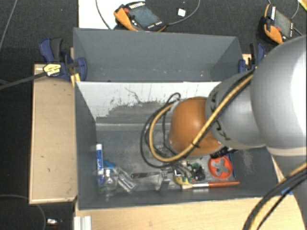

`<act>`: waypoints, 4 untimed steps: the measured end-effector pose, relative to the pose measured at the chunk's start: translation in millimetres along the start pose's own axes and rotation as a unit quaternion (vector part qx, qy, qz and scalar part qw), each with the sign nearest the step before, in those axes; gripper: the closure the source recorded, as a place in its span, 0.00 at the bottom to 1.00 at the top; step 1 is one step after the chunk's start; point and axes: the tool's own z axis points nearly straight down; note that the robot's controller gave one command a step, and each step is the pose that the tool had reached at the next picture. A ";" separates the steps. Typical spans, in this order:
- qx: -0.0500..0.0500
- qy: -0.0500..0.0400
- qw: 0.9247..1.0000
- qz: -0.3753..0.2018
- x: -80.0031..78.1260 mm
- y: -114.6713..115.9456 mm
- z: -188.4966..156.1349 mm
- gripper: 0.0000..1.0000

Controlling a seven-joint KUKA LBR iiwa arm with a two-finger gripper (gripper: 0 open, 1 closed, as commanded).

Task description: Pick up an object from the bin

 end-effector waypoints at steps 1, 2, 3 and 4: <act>0.000 -0.009 0.999 0.049 -2.9 19.7 -40.8 0.00; 0.000 -0.001 1.000 0.029 0.9 28.2 -29.9 0.00; 0.000 -0.009 0.986 0.165 9.0 -3.4 0.0 0.00; -0.001 -0.003 0.998 0.065 8.0 -1.7 -0.1 1.00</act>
Offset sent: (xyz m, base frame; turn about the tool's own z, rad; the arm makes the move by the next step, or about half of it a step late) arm -0.0028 0.0283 0.0298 0.0543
